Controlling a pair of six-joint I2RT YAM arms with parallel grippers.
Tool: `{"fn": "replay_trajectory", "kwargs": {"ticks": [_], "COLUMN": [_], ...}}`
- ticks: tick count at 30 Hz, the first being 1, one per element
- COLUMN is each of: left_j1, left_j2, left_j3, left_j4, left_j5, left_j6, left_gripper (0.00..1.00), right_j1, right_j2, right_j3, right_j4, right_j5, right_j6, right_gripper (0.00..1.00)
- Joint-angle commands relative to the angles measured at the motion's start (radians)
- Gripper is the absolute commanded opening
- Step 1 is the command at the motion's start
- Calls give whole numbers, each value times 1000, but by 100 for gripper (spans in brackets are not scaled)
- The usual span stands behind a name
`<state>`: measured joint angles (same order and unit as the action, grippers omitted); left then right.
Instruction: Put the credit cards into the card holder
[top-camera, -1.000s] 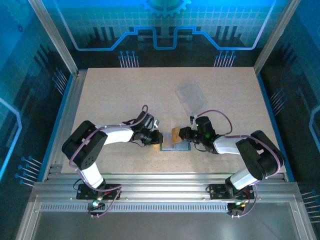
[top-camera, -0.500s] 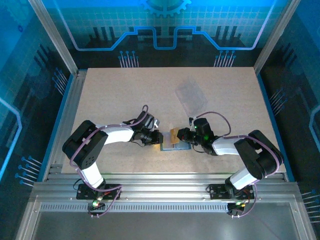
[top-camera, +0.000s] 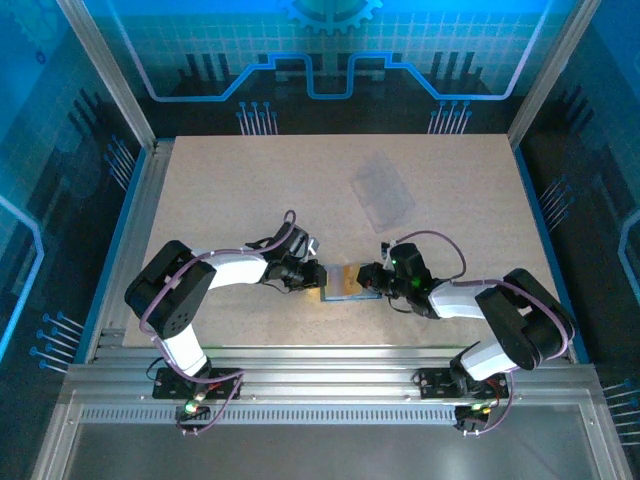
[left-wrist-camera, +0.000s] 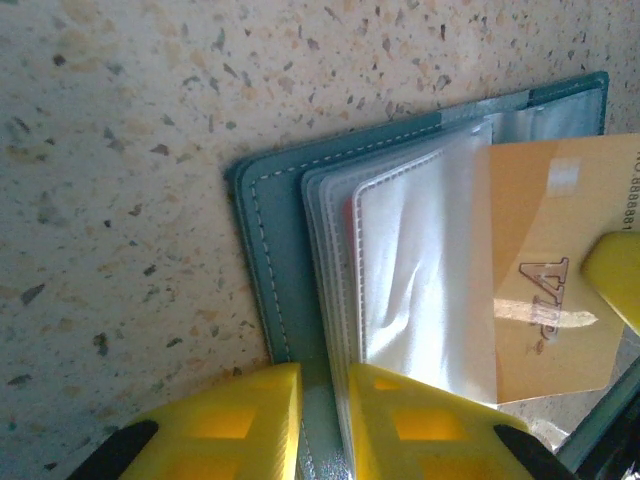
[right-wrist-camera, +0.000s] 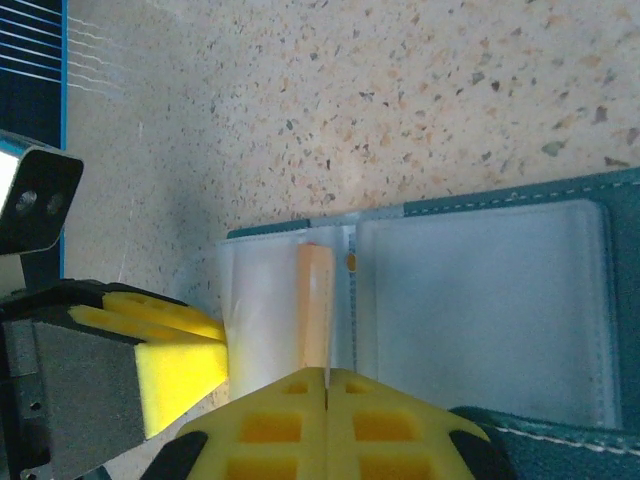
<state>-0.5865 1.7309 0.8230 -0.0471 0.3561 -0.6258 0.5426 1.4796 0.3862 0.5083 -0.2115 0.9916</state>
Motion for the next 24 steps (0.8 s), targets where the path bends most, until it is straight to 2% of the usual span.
{"fn": "replay_trajectory", "kwargs": {"ticks": [1,24], "left_j1": [-6,-6], "left_j2": [15,18], "left_j3": [21,21], "left_j4": [-5,-2], "left_j5": [16,25], "left_j6": [-2,-5], "left_gripper": [21,21], "right_j1": [25,34], "right_j2": [-2,142], "right_j3": [-30,74], "right_j4": [-65,-74], "right_j5": [21,-57], "right_j6": [7,-42], "right_gripper": [0,0]}}
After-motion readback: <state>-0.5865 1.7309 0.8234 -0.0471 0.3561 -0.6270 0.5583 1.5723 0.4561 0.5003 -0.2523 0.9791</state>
